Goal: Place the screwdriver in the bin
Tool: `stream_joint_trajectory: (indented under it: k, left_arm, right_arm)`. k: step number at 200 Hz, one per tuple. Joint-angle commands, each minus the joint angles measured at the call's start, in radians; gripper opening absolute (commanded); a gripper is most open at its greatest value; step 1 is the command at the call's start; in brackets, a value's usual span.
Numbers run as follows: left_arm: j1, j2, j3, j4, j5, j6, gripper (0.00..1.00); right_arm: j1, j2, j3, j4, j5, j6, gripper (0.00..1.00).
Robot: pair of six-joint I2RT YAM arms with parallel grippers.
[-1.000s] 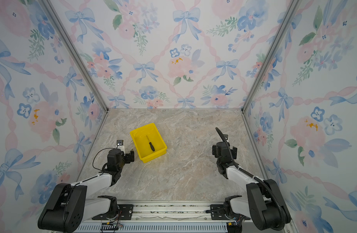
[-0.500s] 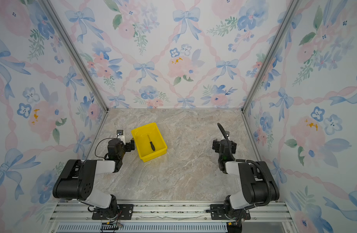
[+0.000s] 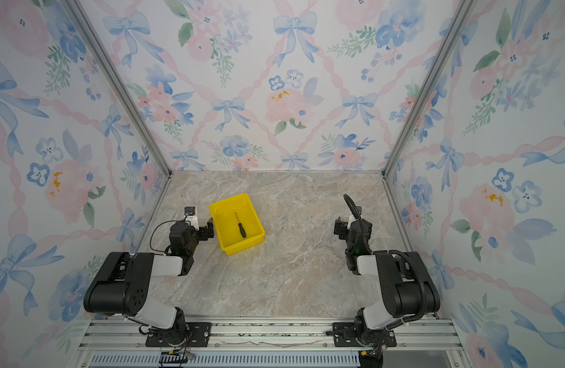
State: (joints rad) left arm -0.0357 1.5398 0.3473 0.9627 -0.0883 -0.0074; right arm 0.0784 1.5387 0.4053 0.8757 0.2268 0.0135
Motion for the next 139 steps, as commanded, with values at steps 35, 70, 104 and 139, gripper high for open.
stream_joint_trajectory:
  k: [35,70,104,139]
  left_arm:
    - [0.001,0.008,-0.091,0.182,0.005,-0.009,0.98]
    - [-0.001,0.016,-0.096,0.209,0.003,-0.010,0.98]
    - [-0.001,0.016,-0.096,0.209,0.005,-0.009,0.98]
    - [-0.001,0.017,-0.096,0.208,0.004,-0.010,0.98]
  right_arm:
    - [-0.003,0.011,-0.015,0.032,-0.024,-0.012,0.97]
    - [-0.009,0.009,-0.014,0.031,-0.034,-0.010,0.97]
    - [-0.008,0.010,-0.014,0.031,-0.034,-0.011,0.97]
    - [-0.008,0.011,-0.013,0.031,-0.034,-0.010,0.97]
